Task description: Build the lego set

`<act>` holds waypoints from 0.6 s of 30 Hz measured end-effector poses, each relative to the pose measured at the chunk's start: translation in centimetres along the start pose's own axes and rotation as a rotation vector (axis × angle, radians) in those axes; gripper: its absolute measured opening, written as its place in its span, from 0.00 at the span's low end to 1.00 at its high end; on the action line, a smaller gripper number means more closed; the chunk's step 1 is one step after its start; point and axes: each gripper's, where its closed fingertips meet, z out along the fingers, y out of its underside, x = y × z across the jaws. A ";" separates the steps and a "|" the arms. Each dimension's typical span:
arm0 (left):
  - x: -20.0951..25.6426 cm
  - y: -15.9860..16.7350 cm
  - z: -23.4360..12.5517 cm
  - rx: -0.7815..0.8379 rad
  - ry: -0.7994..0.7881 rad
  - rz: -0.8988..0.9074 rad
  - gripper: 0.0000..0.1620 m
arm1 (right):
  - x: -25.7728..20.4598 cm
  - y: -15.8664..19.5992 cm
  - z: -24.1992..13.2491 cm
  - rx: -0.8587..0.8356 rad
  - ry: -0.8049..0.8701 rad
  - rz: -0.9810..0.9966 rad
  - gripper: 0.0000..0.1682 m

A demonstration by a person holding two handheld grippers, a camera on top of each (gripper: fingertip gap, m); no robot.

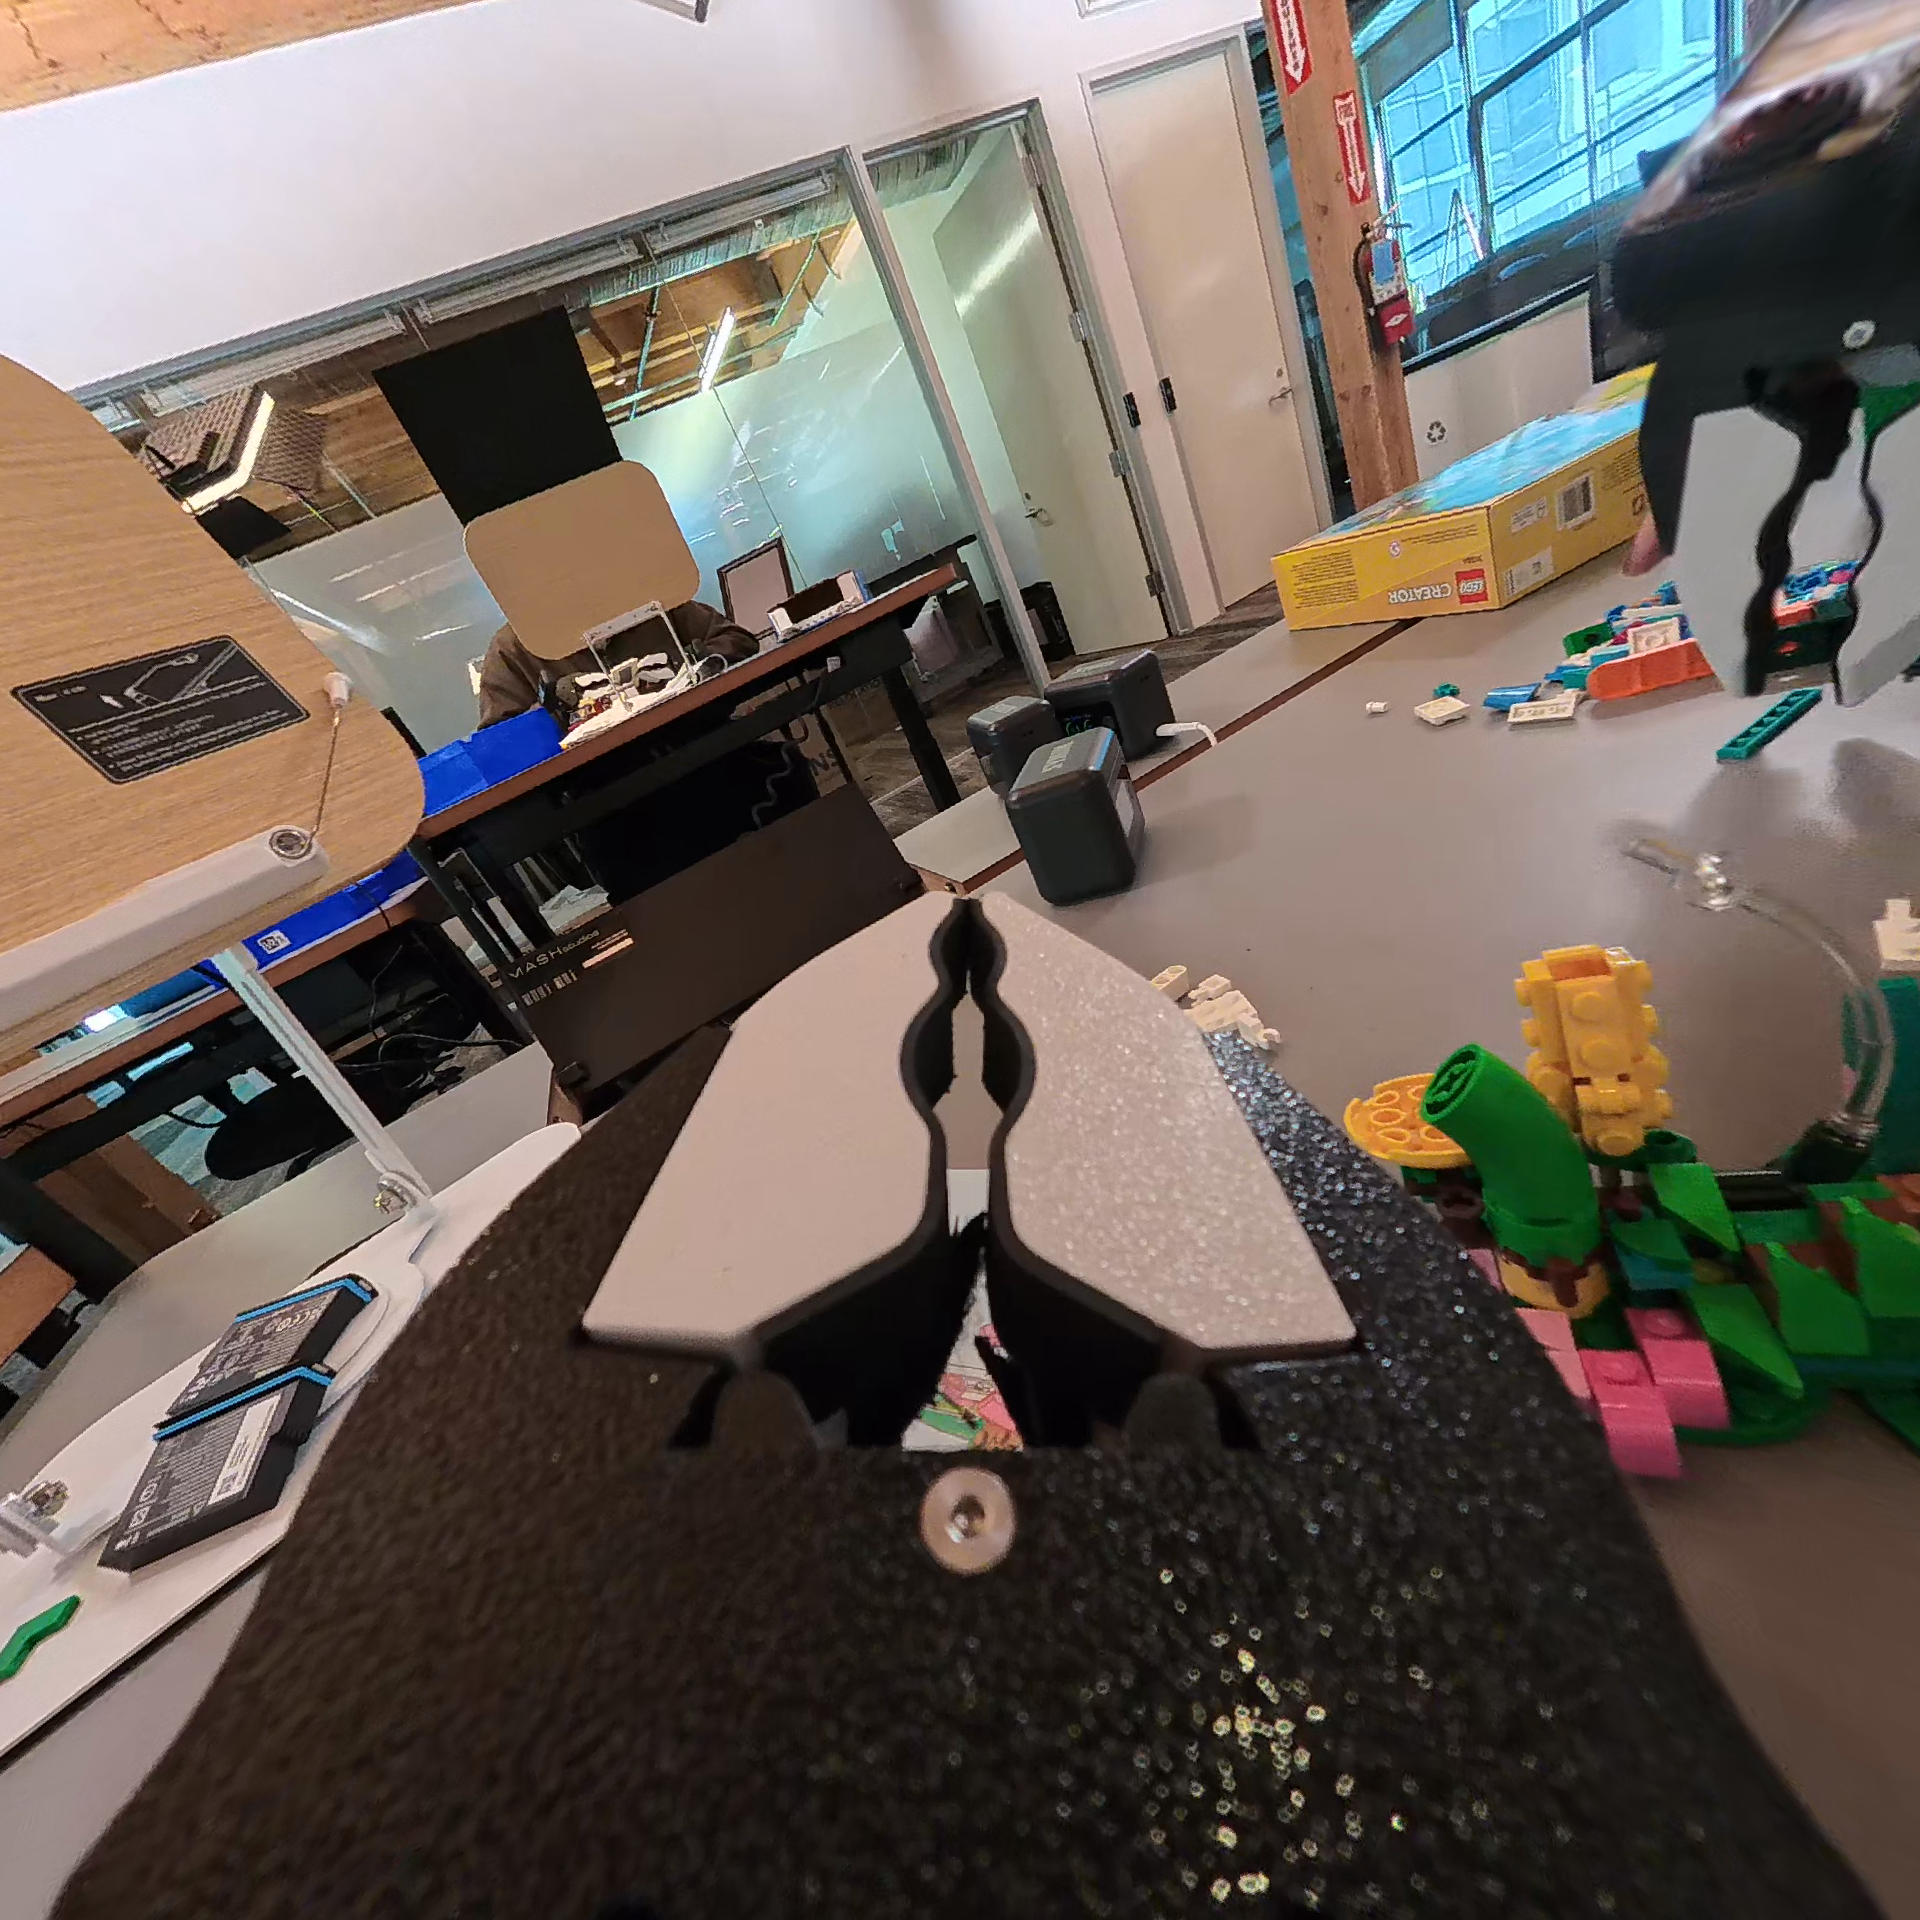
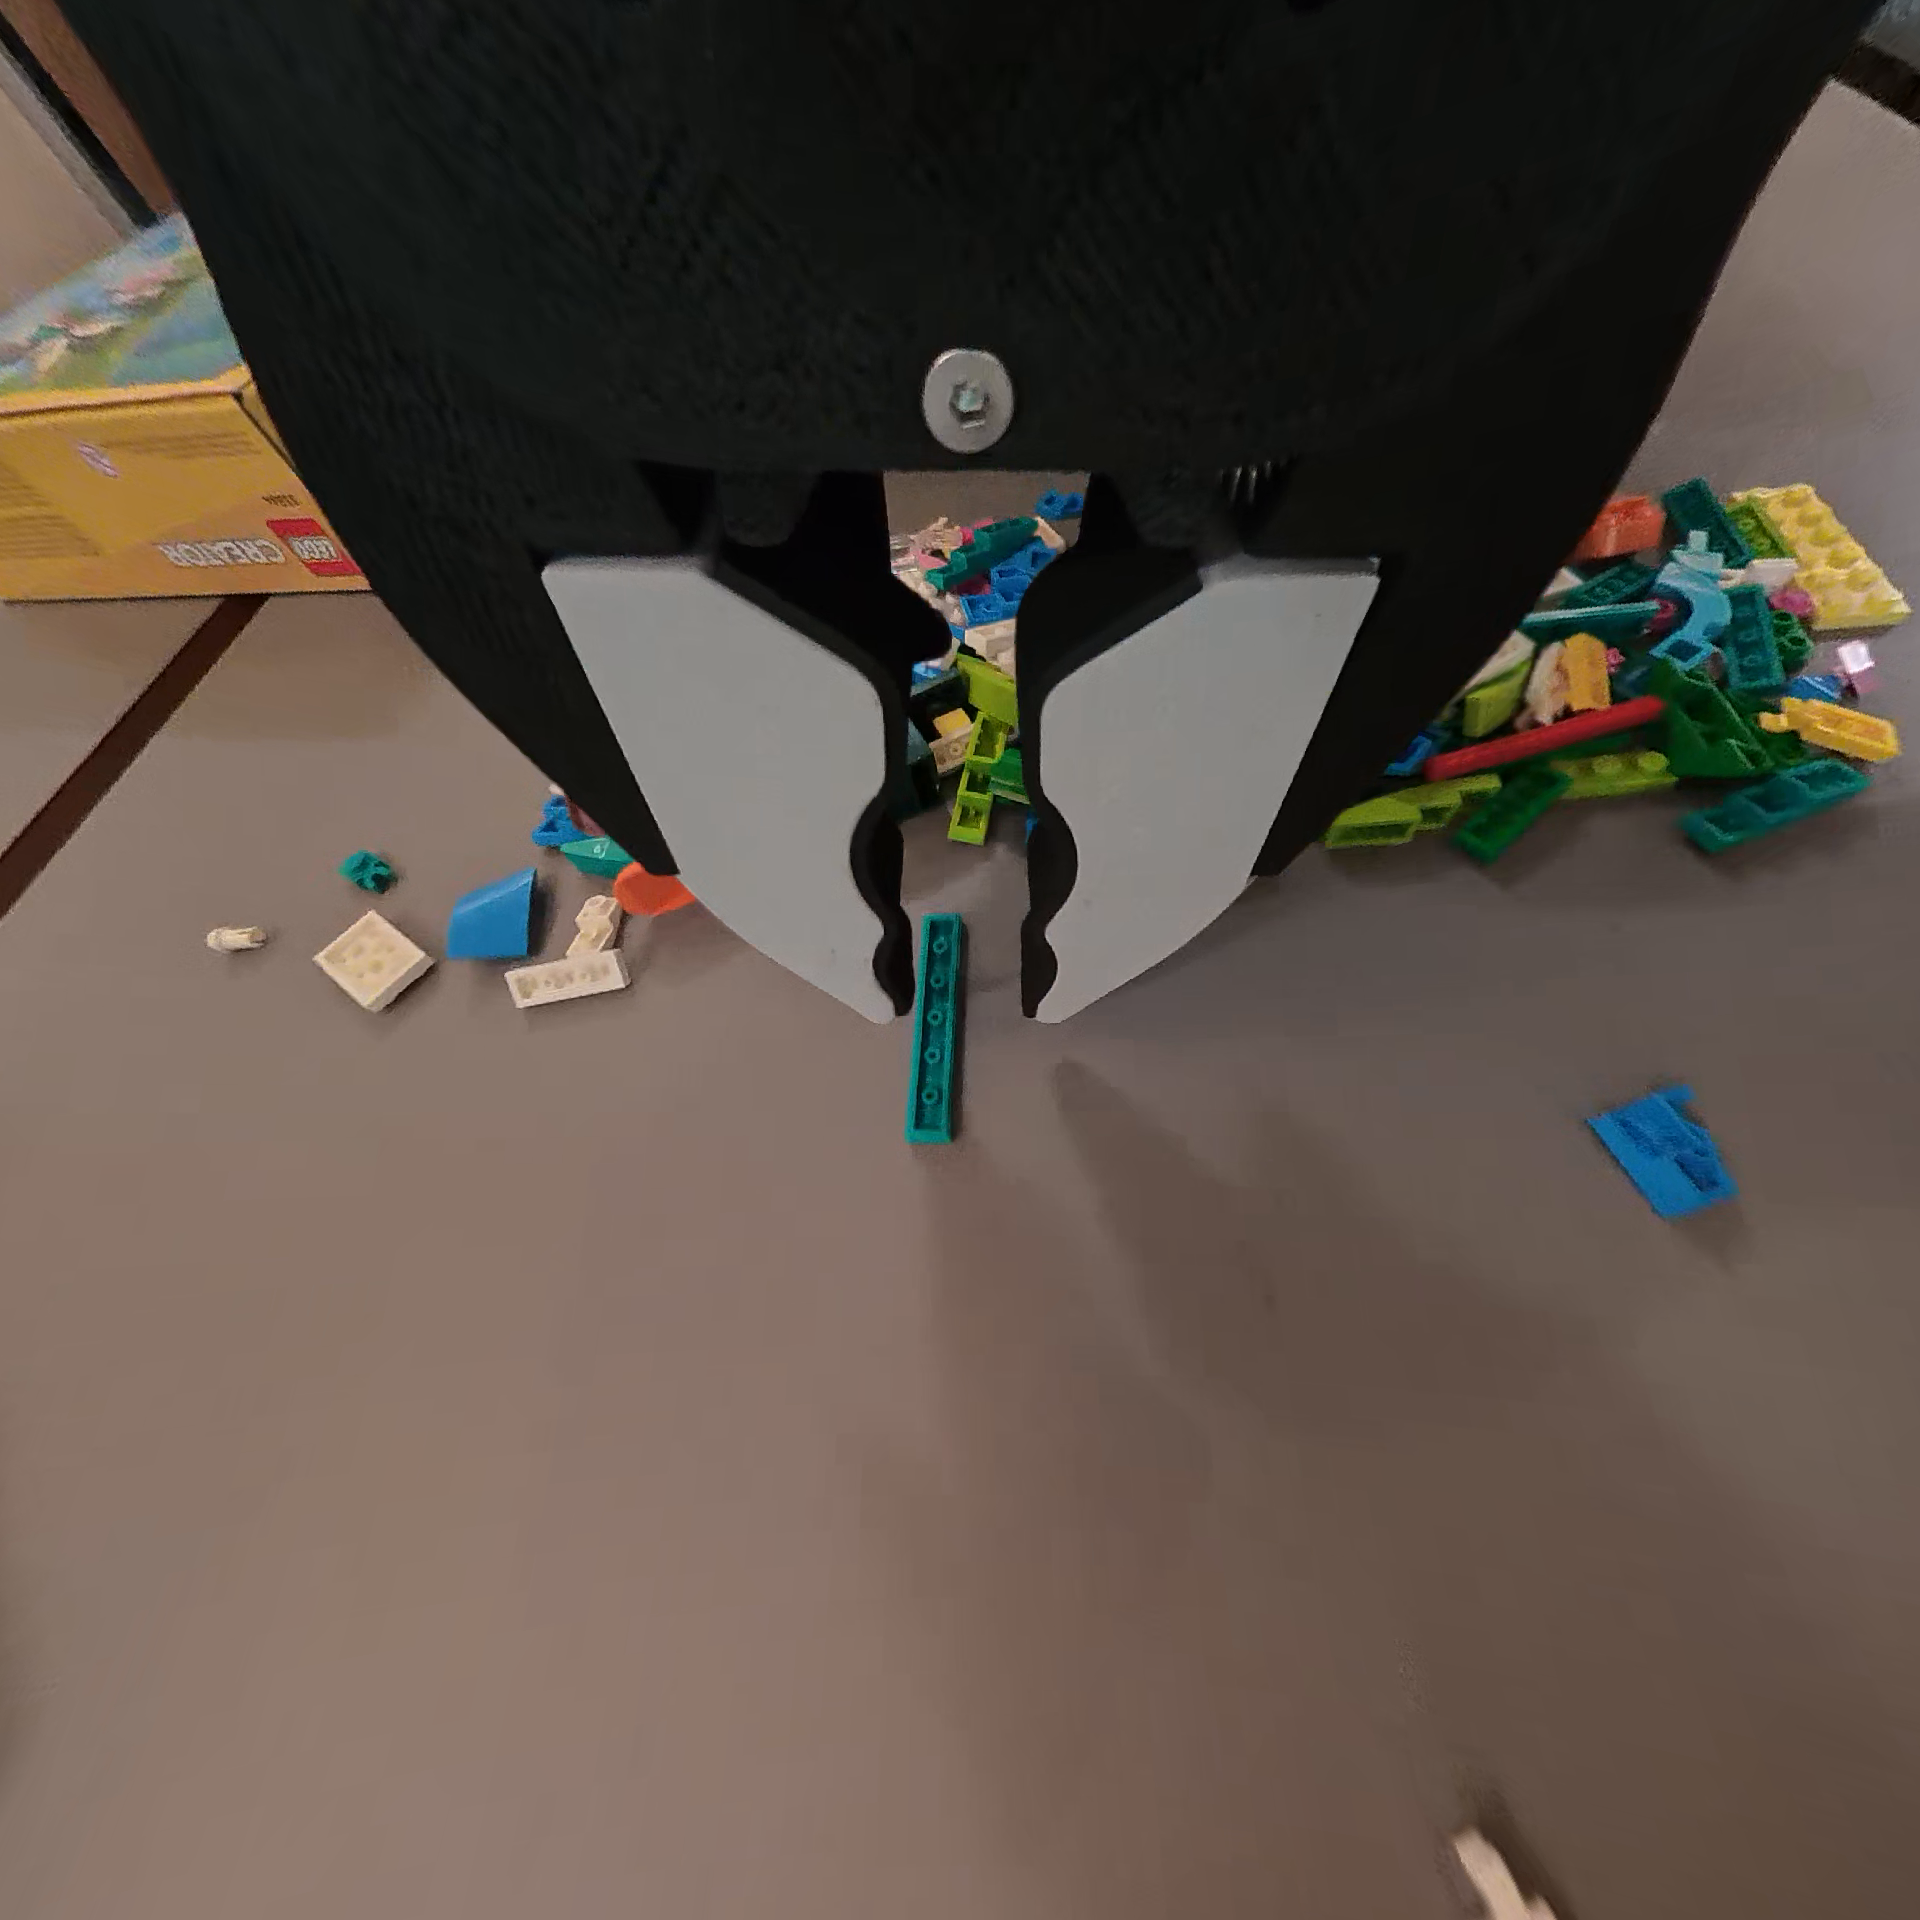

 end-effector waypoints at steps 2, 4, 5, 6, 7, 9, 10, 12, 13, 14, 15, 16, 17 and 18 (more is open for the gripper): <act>-0.1 0.0 0.0 0.000 -0.001 0.000 0.00 | 0.0 0.6 0.5 -0.014 -0.012 0.001 0.10; 0.0 0.0 0.0 0.000 -0.001 0.001 0.00 | 0.2 0.8 0.9 -0.020 -0.014 0.007 0.08; 0.0 0.0 0.0 -0.001 -0.001 0.002 0.00 | 0.3 0.8 0.9 -0.012 -0.011 0.010 0.07; 0.0 0.0 0.0 0.000 0.000 0.002 0.00 | 0.5 0.7 0.9 -0.008 -0.003 0.012 0.06; 0.0 0.0 0.0 0.000 0.000 0.003 0.00 | 0.6 0.8 0.9 -0.013 -0.001 0.012 0.05; 0.0 0.0 0.0 -0.001 0.000 0.002 0.00 | 0.7 1.0 1.0 -0.021 -0.011 0.016 0.04; 0.0 0.0 0.0 -0.001 0.000 0.001 0.00 | 0.8 1.1 1.0 -0.021 -0.012 0.020 0.04; 0.0 0.0 0.0 -0.001 -0.001 0.002 0.00 | 1.2 1.4 1.1 -0.031 -0.001 0.036 0.04; 0.0 0.0 0.0 -0.001 -0.001 0.002 0.00 | 1.6 1.6 1.1 -0.041 0.014 0.051 0.03; 0.0 0.0 0.0 -0.001 -0.001 0.002 0.00 | 2.1 2.0 1.2 -0.056 0.035 0.072 0.03; 0.0 0.0 0.0 -0.001 0.000 0.003 0.00 | 2.6 2.4 1.2 -0.076 0.061 0.097 0.03; 0.0 0.0 0.0 0.000 -0.001 0.003 0.00 | 3.0 3.0 1.3 -0.099 0.086 0.127 0.03; 0.0 0.0 0.0 0.000 -0.001 0.003 0.00 | 3.5 3.6 1.3 -0.125 0.111 0.158 0.03; -0.1 0.0 0.0 -0.001 -0.002 0.002 0.00 | 3.8 4.1 1.2 -0.146 0.134 0.187 0.03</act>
